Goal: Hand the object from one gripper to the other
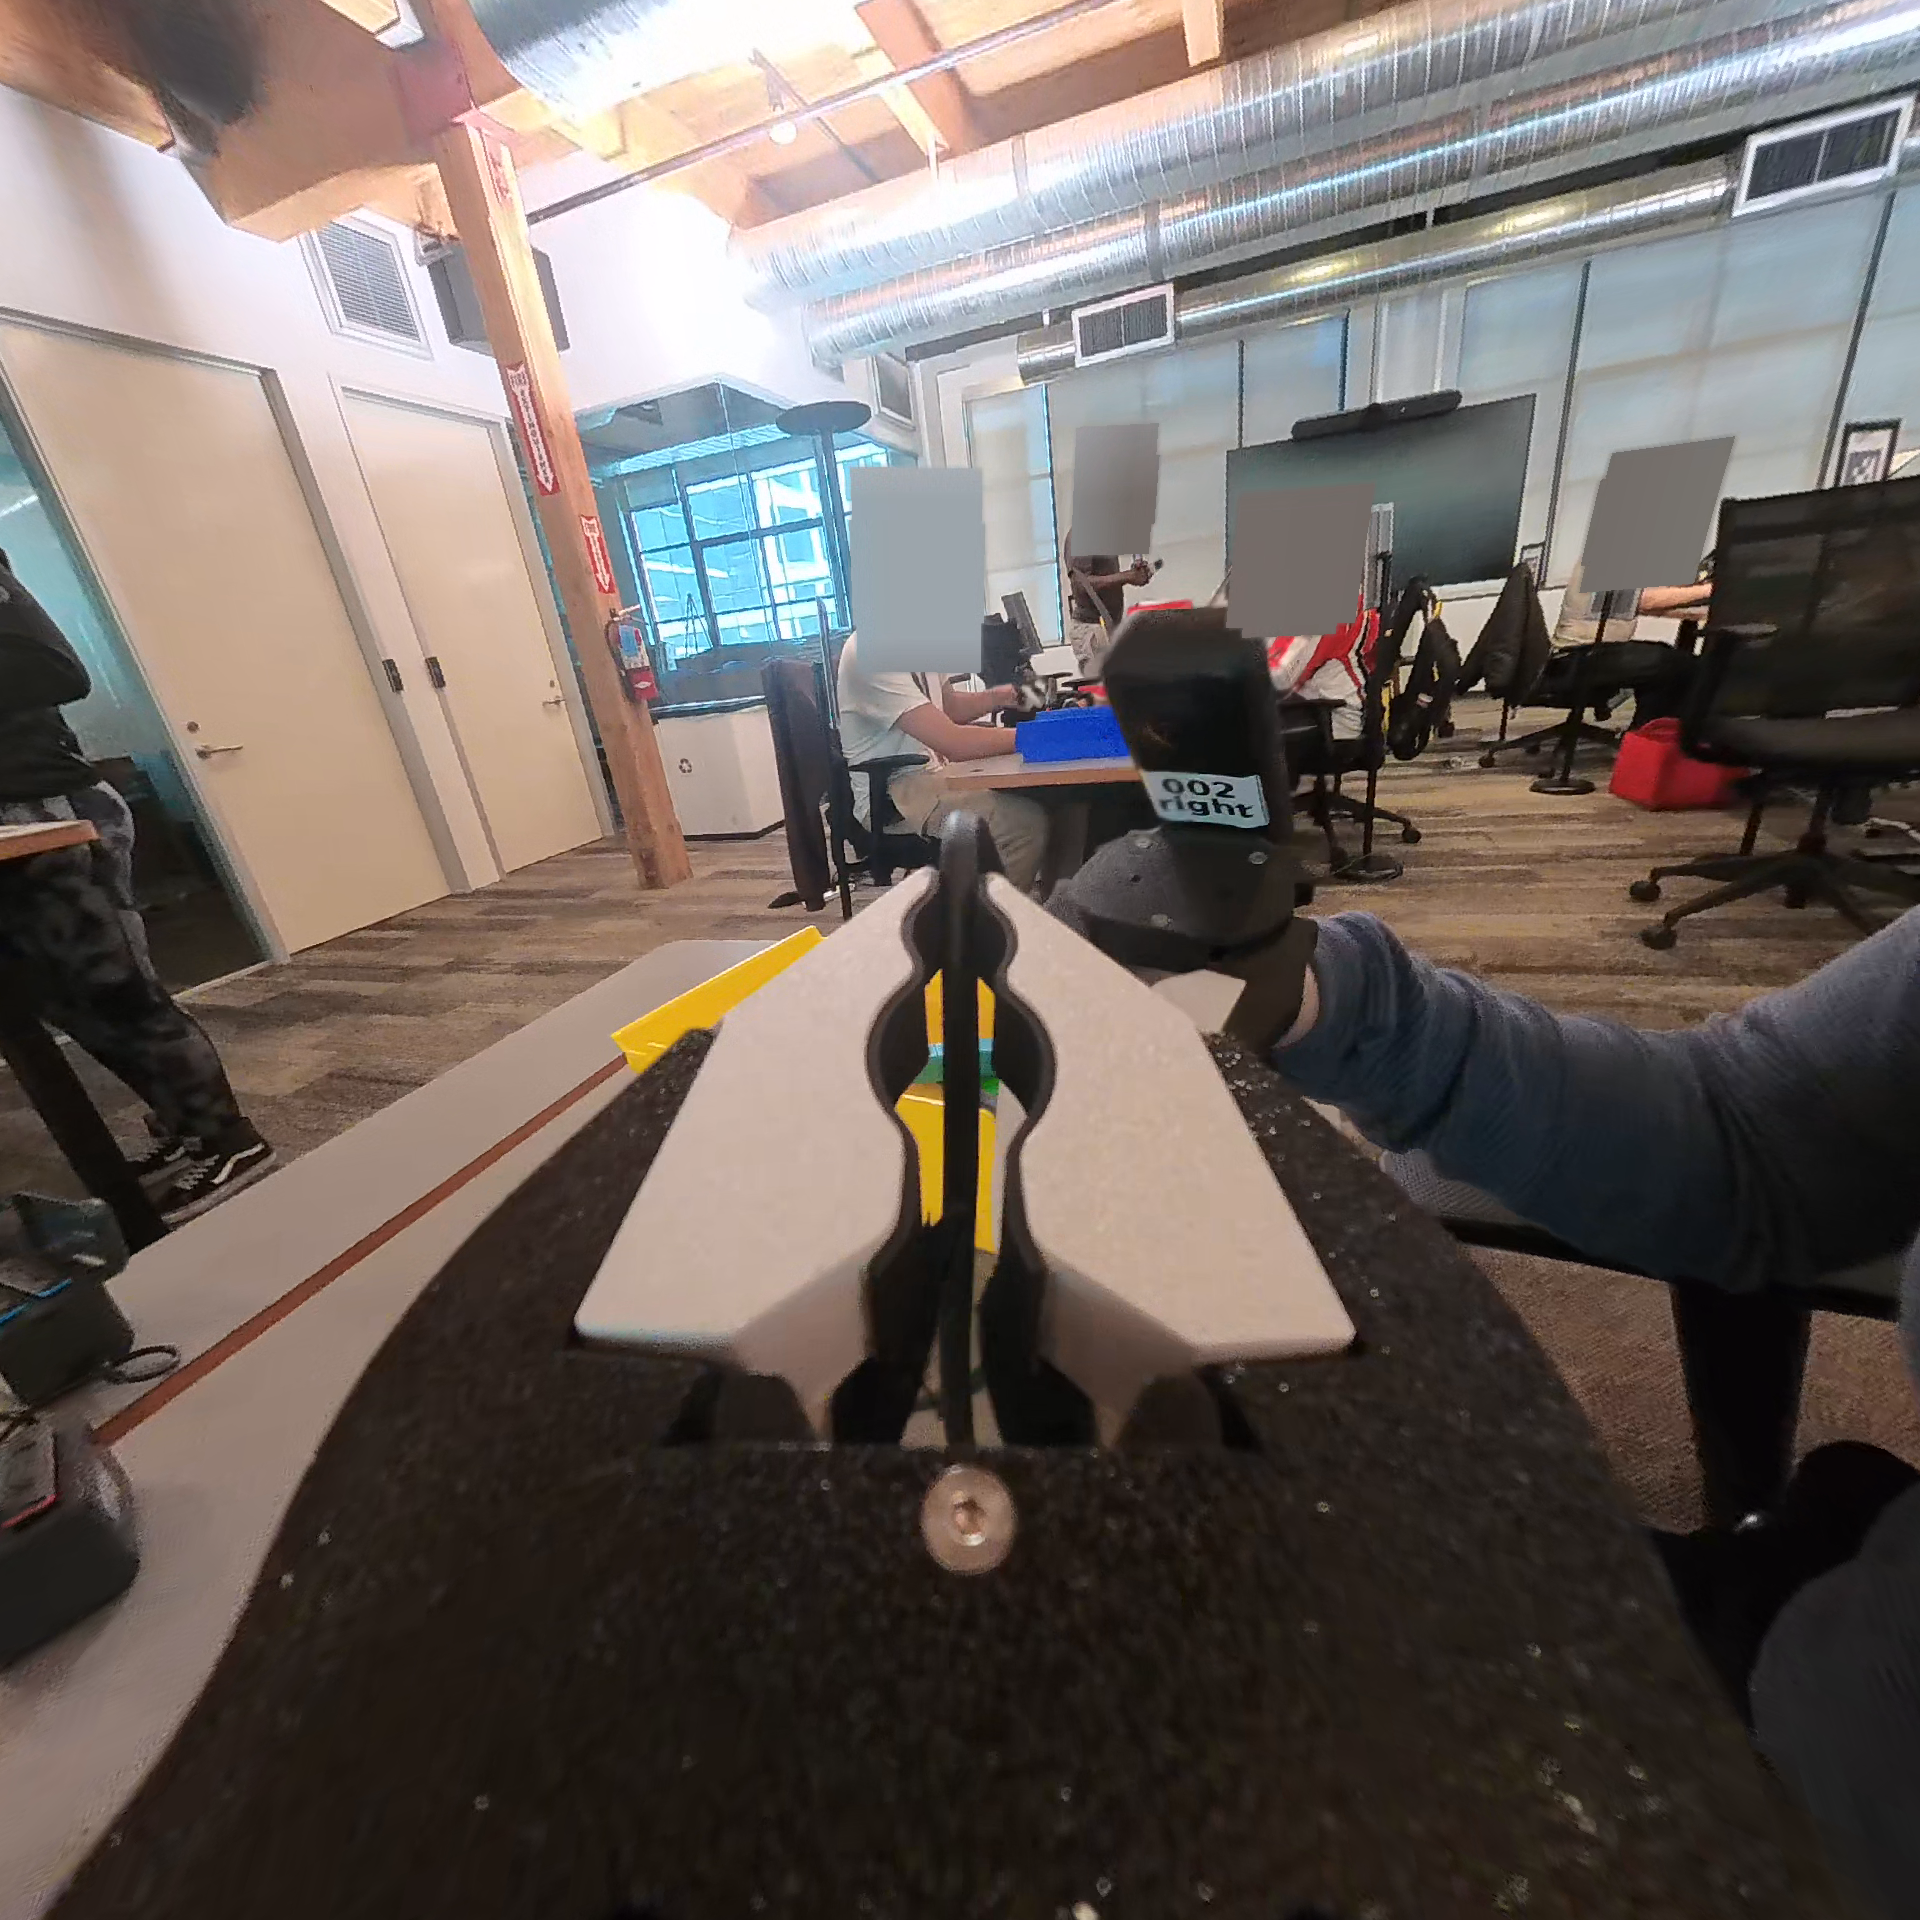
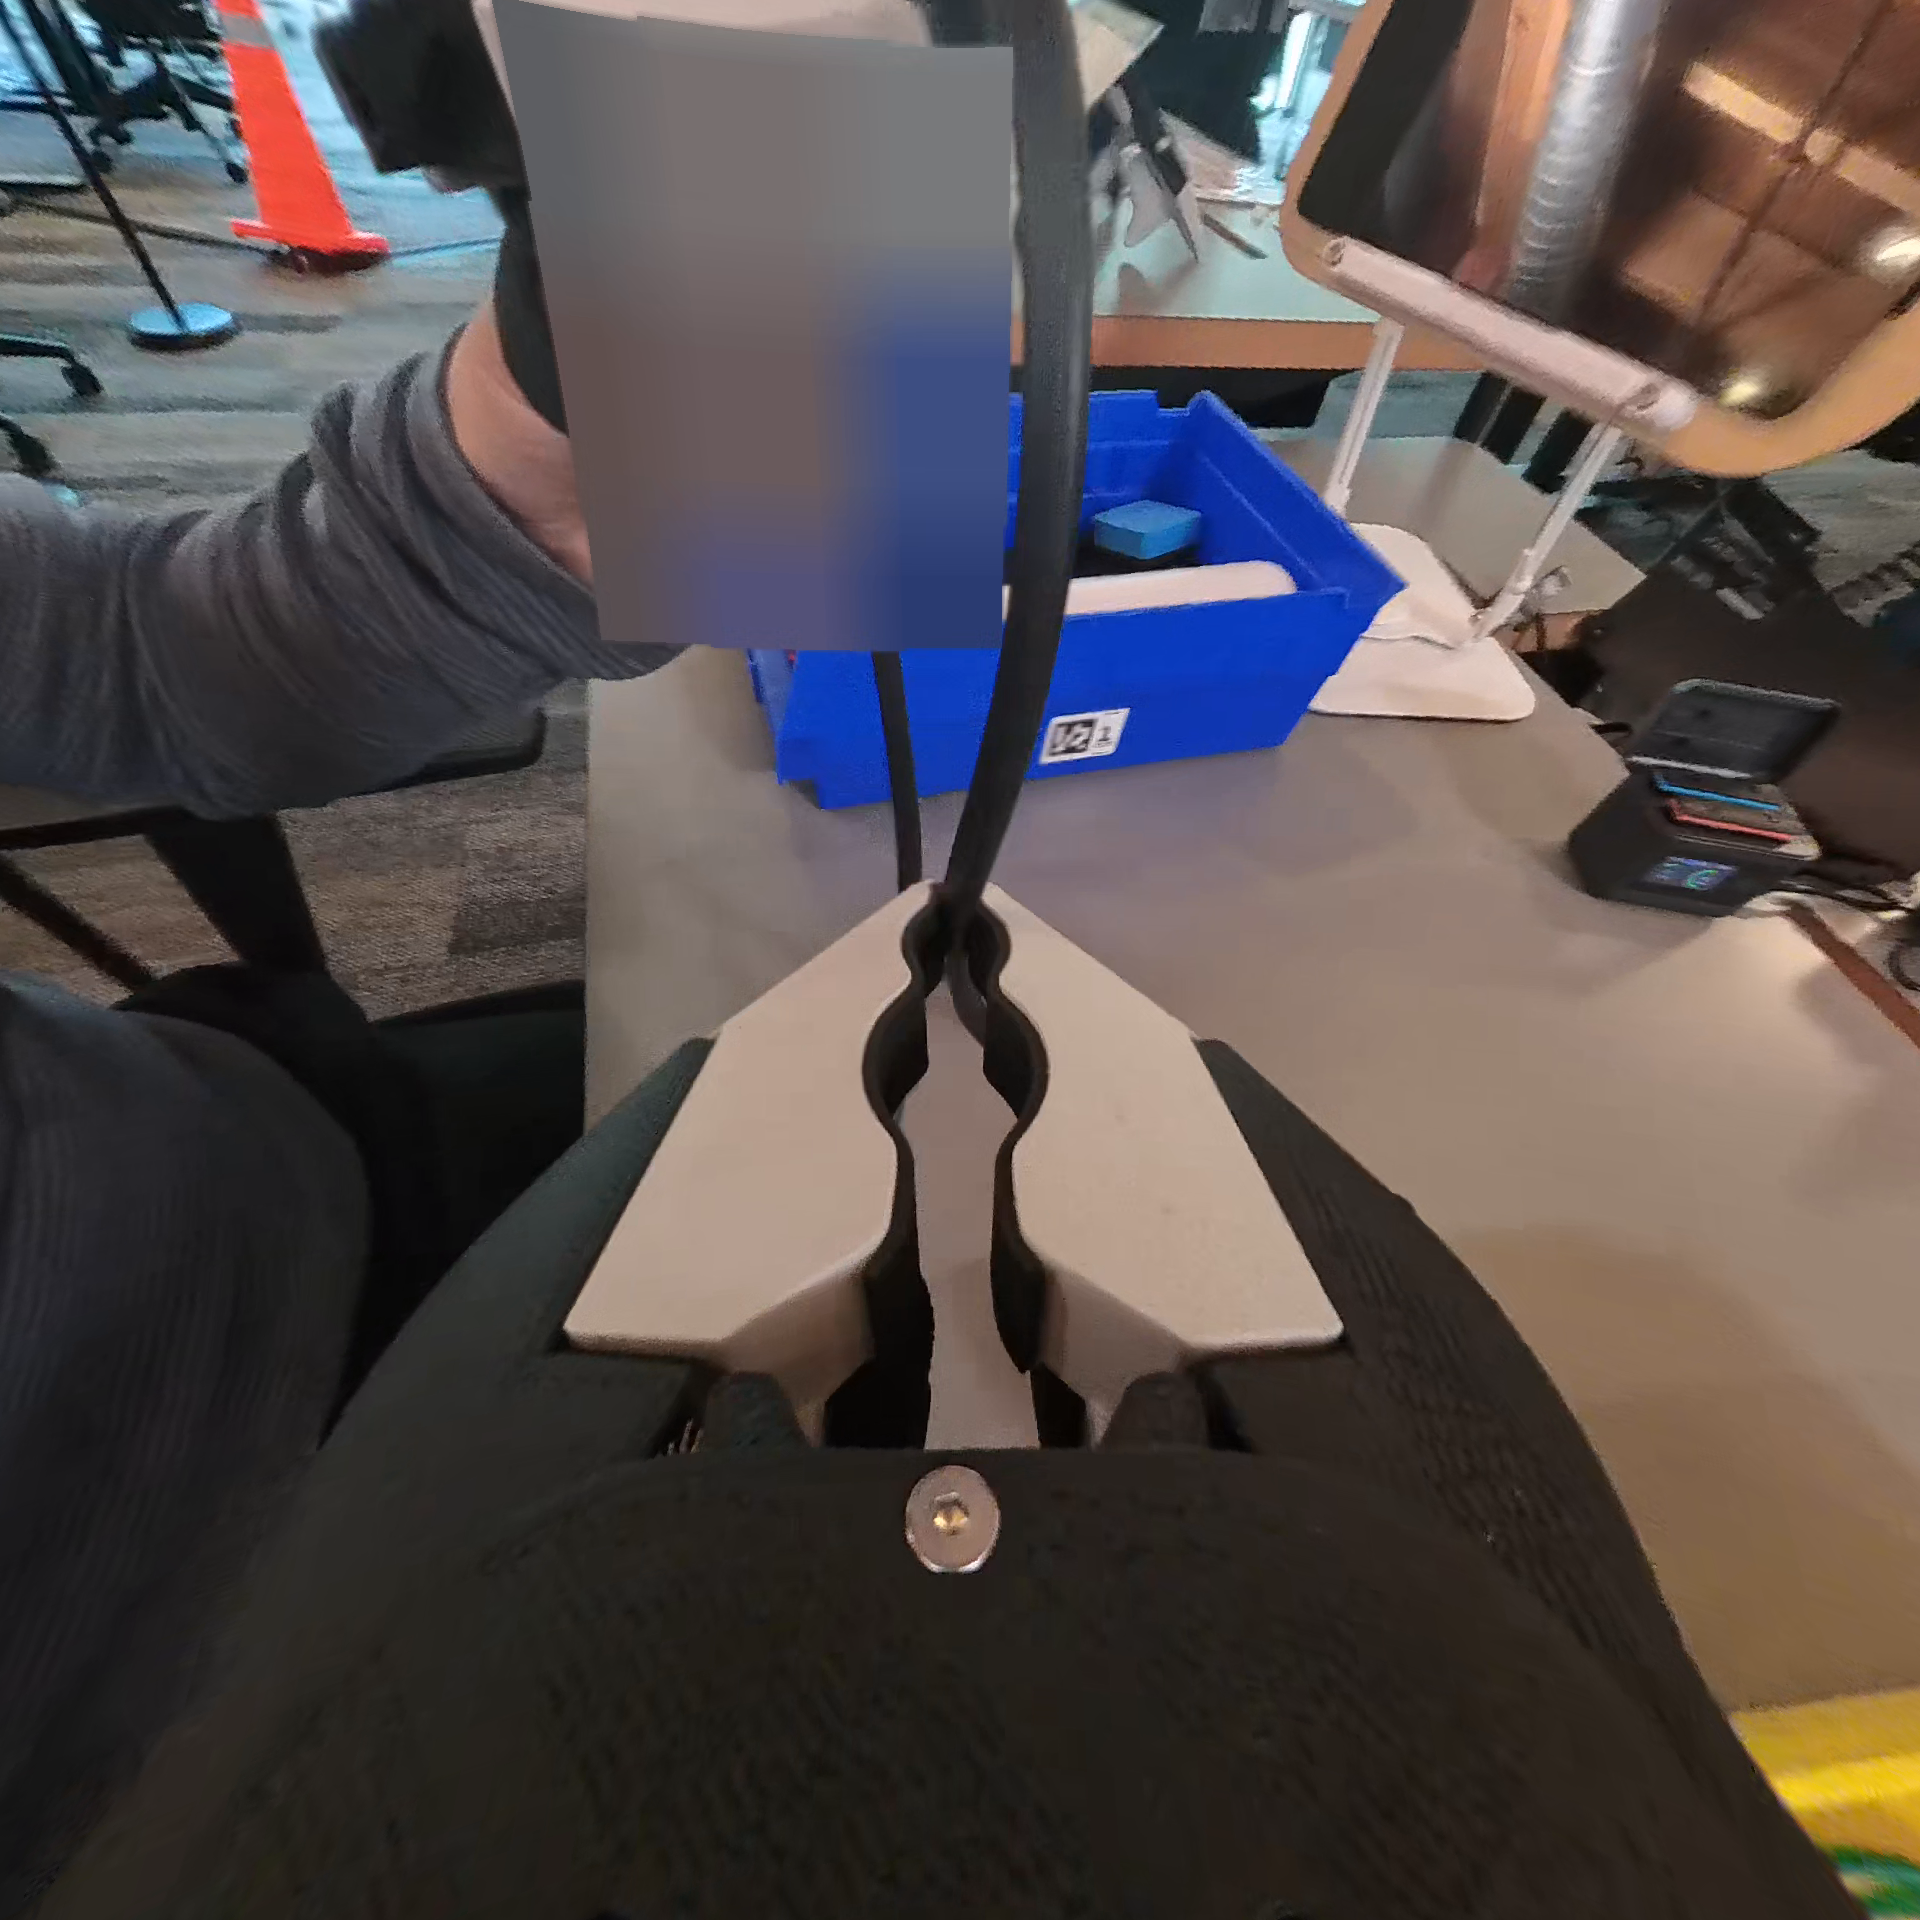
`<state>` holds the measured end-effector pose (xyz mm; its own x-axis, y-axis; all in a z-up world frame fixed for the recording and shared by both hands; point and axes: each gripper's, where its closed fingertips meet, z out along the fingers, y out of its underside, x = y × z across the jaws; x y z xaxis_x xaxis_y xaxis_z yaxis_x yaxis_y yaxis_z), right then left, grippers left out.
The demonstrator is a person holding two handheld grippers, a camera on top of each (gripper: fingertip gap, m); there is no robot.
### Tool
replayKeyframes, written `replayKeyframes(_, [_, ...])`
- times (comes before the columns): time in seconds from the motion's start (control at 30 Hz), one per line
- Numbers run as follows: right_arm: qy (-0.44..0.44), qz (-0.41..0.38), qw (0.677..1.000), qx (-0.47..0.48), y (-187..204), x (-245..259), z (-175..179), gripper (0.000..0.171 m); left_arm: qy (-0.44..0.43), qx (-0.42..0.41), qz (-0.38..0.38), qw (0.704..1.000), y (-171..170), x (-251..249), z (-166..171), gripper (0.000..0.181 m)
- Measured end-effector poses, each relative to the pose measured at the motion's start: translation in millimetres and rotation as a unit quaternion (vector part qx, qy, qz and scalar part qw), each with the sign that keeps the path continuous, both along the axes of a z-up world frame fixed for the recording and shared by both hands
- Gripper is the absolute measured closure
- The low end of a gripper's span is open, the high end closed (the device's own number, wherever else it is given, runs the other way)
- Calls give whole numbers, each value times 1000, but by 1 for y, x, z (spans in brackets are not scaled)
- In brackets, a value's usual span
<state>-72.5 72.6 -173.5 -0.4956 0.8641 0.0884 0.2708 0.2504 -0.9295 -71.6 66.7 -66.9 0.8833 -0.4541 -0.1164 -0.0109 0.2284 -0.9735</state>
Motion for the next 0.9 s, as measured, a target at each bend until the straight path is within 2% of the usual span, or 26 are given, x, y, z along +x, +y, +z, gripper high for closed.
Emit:
replayKeyframes(0.17, [55, -39, 998, 3, 13, 4, 28, 171, -21, -20, -4, 1000, 1, -7, -1, 180])
replayKeyframes(0.33, [114, -76, 990, -11, 21, 9, 58, 171, -24, -76, -4, 997, 9, -10, -17, 179])
replayKeyframes(0.37, [125, -85, 988, -12, 23, 10, 64, 171, -33, -86, -9, 996, 10, -11, -19, 171])
replayKeyframes(0.5, [170, -118, 978, -13, 32, 18, 86, 171, -63, -152, -24, 986, 16, -14, -33, 122])
replayKeyframes(0.53, [180, -122, 976, -15, 32, 20, 91, 171, -66, -164, -31, 984, 17, -13, -37, 117])
replayKeyframes(0.7, [191, -135, 972, 0, 32, 24, 99, 171, -53, -199, -62, 977, 24, 6, -57, 119])
replayKeyframes(0.8, [186, -173, 966, 39, 41, 22, 96, 171, -39, -214, -71, 973, 28, 16, -68, 130])
replayKeyframes(0.9, [187, -206, 958, 69, 51, 23, 96, 171, -32, -220, -67, 973, 30, 17, -72, 134])
